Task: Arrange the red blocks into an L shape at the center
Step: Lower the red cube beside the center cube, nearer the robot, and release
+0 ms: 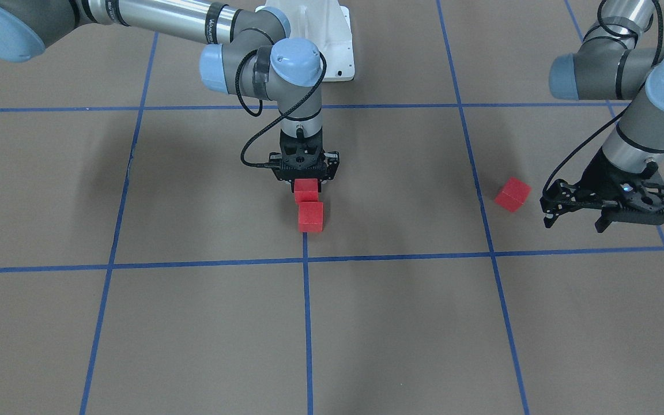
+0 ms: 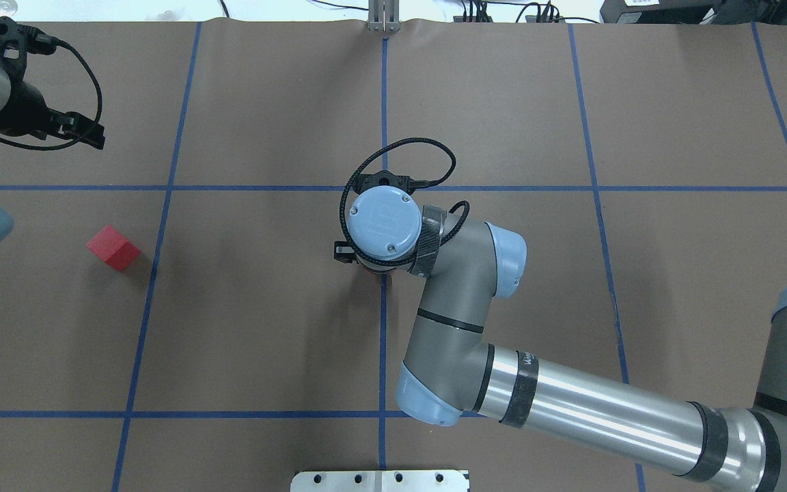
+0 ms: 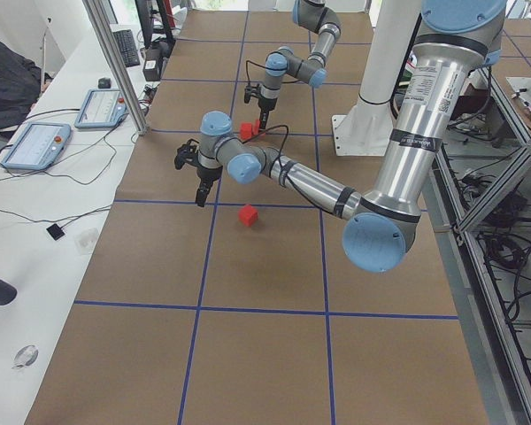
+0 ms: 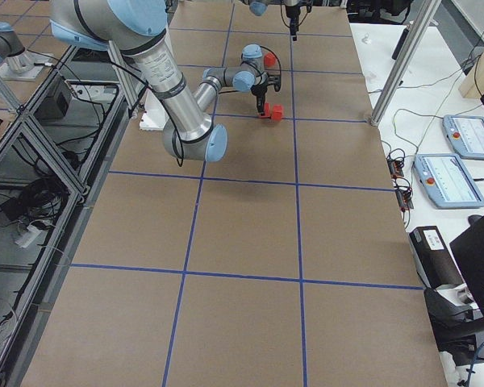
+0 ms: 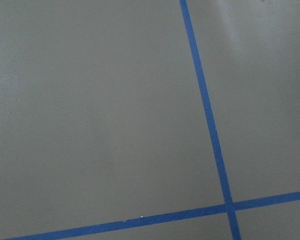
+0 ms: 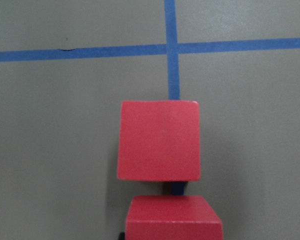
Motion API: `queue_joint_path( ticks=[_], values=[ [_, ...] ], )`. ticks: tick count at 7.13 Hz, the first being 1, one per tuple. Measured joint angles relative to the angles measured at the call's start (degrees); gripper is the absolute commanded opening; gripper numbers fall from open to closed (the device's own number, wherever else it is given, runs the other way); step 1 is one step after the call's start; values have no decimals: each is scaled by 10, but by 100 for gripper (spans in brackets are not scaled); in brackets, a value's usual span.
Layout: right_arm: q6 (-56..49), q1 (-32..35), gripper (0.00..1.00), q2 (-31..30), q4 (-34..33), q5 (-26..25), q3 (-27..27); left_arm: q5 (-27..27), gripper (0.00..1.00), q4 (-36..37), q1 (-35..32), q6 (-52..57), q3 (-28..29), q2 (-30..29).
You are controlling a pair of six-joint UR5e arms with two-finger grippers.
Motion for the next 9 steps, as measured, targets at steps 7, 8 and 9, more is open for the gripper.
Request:
queue_joint_path(
  ticks=[7,8,9],
  values=[
    [-15,20,98,3,0,10,13,0,100,-1,2,-40,-5,0],
    [-15,36,98,2,-2,32,23,0,100,-14,4,-65,-12,10],
    [-17,54,98,-3,-9,58,37,0,100,-48,14,-77,-18,30]
  ],
)
